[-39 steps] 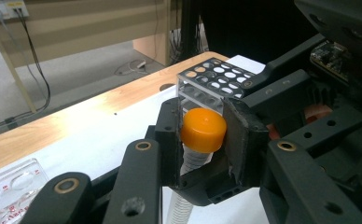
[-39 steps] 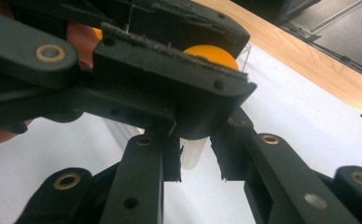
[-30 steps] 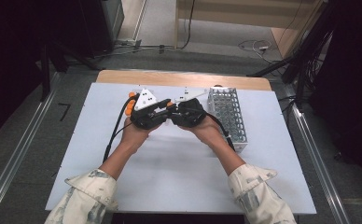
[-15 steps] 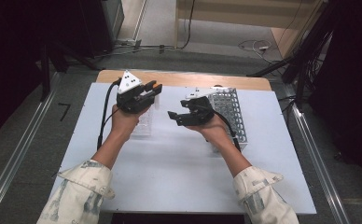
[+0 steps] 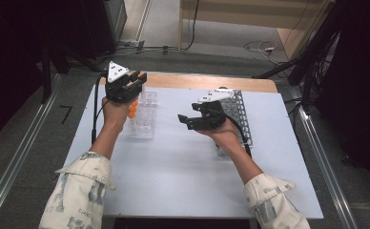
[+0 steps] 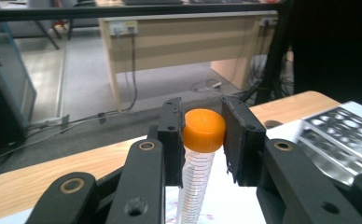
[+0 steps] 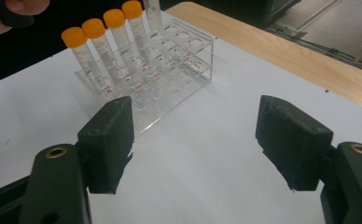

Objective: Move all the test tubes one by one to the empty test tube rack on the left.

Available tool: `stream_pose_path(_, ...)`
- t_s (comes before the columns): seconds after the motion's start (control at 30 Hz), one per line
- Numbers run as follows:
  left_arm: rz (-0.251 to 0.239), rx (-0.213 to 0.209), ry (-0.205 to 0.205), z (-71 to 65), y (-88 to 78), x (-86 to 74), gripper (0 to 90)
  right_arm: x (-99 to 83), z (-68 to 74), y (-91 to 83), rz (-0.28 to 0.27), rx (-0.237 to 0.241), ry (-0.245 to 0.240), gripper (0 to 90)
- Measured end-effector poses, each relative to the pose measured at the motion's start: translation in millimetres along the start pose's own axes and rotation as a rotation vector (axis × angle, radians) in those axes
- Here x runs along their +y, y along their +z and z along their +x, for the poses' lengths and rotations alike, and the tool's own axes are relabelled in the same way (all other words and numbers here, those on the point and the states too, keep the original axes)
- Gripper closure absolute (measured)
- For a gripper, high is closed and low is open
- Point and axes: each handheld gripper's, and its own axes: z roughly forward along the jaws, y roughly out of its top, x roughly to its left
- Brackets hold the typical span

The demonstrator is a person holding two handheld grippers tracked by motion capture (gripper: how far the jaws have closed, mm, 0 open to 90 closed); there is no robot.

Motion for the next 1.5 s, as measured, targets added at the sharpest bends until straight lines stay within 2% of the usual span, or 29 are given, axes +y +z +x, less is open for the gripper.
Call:
stream_pose_path(0.23, 0.027, 0.043, -0.024, 14.8, 9.6, -8.8, 70.3, -2.1, -0.6, -4.7, -0.001, -0.005, -0.004, 26.7)
stream_pose_path(0.4, 0.042, 0.056, -0.028, 20.1, 12.7, -15.4, 70.3, -3.1, -2.0, -6.6, -0.004, -0.009, -0.003, 26.9)
stream_pose_path(0.5, 0.044, 0.052, -0.045, 22.5, 13.5, -18.3, 70.3, -4.2, -2.4, -6.1, 0.0, -0.011, 0.001, 27.0)
stream_pose_path(0.67, 0.064, 0.049, -0.035, 21.7, 16.0, -23.0, 70.3, -5.7, -2.4, -5.7, 0.001, -0.01, -0.002, 27.1)
stream_pose_path(1.03, 0.112, 0.045, -0.045, 22.9, 21.6, -37.2, 69.8, -8.9, -3.5, -5.6, 0.001, -0.011, 0.007, 27.4)
stream_pose_path(1.23, 0.116, 0.037, -0.047, 22.7, 22.1, -42.1, 68.8, -10.4, -4.6, -4.5, 0.006, -0.013, 0.012, 27.5)
stream_pose_path(1.5, 0.112, 0.025, -0.057, 22.6, 19.9, -40.8, 57.8, -12.6, -5.1, -3.4, 0.002, -0.023, 0.007, 27.2)
